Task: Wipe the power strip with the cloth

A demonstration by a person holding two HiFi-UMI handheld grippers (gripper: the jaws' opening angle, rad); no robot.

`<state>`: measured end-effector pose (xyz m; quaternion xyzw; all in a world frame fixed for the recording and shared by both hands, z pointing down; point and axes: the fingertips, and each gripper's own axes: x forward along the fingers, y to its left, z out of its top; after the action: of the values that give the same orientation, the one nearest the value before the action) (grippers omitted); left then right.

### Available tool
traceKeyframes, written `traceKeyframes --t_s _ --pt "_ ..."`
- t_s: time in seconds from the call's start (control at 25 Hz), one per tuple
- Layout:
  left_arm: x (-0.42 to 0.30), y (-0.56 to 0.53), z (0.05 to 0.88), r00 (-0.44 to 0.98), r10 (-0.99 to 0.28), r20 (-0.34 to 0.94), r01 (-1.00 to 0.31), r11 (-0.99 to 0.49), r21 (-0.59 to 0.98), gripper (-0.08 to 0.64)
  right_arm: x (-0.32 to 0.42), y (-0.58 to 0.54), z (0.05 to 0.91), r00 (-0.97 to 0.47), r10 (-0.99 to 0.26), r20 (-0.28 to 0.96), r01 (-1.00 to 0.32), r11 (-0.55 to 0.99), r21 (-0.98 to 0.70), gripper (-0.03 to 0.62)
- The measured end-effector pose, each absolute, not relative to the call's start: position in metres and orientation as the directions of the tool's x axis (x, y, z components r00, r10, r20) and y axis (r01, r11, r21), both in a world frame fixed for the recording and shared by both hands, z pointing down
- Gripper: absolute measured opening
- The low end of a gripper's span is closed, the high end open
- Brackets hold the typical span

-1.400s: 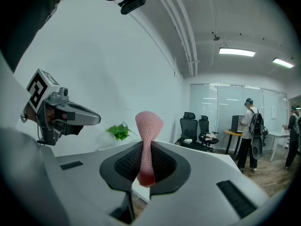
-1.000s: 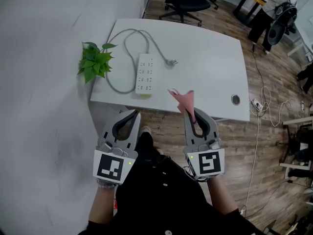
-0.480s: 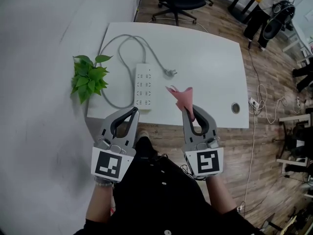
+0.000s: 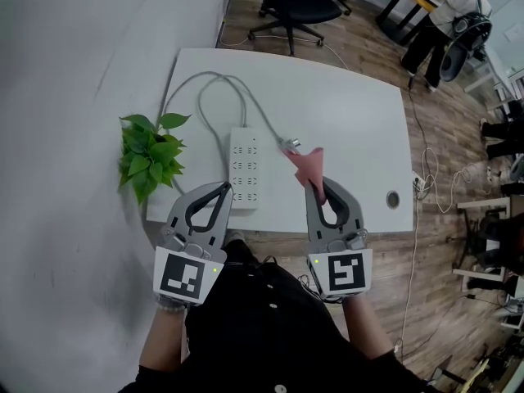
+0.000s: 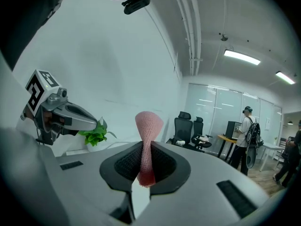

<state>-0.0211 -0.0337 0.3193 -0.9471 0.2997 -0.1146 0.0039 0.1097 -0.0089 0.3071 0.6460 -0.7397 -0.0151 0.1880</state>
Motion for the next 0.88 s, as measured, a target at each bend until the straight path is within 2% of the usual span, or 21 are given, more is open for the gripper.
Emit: traceKeyframes --t_s 0.6,0.88 --pt "-0.018 -0.073 0.328 0.79 -0.566 0.236 -0.568 -0.821 -0.066 0.012 0.12 -0.046 0.326 -0.079 -0.944 0.321 -0.953 0.166 0.254 0.057" --pt "-0.012 -0.084 0.326 0.75 -0.618 0.235 -0.623 -0.78 -0.063 0.012 0.131 -0.066 0.337 -0.149 -0.925 0.349 -0.933 0.248 0.26 0.057"
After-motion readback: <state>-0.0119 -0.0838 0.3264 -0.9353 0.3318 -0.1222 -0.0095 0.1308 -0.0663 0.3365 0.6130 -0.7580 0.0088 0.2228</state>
